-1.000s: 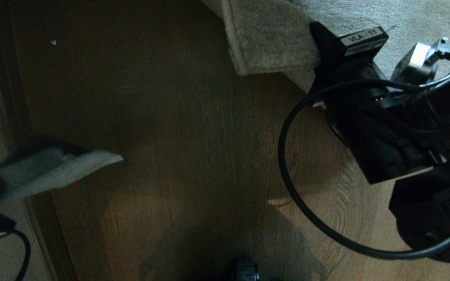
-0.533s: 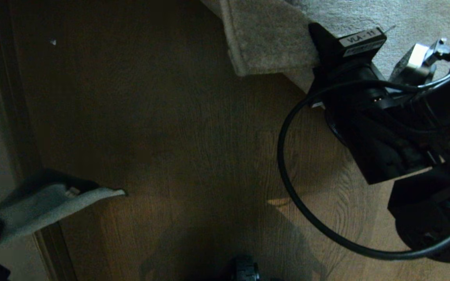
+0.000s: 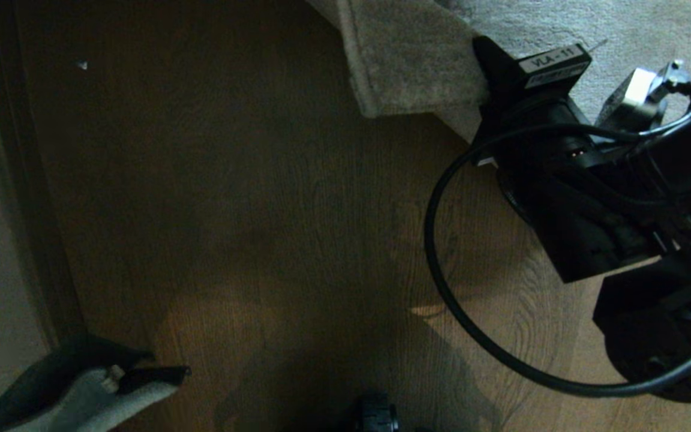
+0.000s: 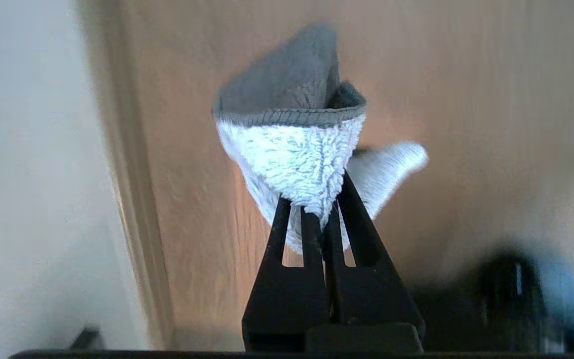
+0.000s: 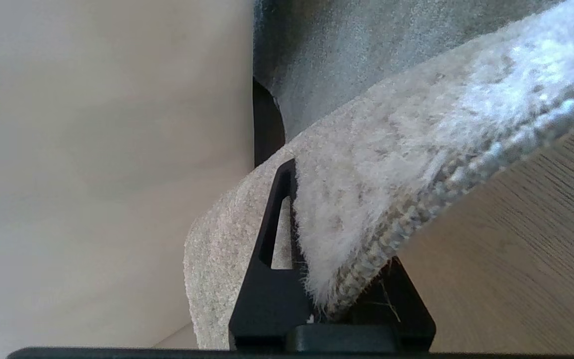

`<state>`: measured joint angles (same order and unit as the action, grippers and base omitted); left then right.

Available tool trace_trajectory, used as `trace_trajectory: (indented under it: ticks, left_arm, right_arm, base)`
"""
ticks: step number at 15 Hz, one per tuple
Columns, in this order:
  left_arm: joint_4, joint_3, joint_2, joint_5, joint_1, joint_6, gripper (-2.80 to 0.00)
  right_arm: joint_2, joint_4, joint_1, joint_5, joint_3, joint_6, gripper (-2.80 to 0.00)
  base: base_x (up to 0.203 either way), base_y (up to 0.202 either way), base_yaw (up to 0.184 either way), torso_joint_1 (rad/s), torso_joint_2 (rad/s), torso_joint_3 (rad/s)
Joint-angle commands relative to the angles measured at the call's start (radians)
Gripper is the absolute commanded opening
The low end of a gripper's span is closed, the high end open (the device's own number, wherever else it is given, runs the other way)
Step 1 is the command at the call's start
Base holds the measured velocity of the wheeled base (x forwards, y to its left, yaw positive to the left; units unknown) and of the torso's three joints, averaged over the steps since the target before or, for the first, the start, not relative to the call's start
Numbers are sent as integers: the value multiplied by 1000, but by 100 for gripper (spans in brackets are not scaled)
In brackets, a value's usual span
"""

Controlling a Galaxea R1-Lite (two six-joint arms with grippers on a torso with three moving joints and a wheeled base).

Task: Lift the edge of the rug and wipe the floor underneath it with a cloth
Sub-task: Lay down the carpet

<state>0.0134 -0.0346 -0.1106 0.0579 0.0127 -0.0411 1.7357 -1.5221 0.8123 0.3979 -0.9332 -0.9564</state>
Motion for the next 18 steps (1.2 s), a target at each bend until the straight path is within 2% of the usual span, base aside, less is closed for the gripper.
trace_trajectory:
  ticks: [1,16,18]
  left_arm:
    - [91,-11,111,-47,-11,18,-280]
    - [83,-8,111,-49,-11,23,-280]
    - [85,-7,111,-49,-11,21,-280]
  right_arm:
    - [2,-48,1,3,-1,-4,-280]
    - [19,-48,2,4,4,-1,-280]
    - [23,-48,28,5,7,-1,-280]
  base:
    - [0,0,0,0,0,0]
    - [0,0,0,0,0,0]
    - [0,0,0,0,0,0]
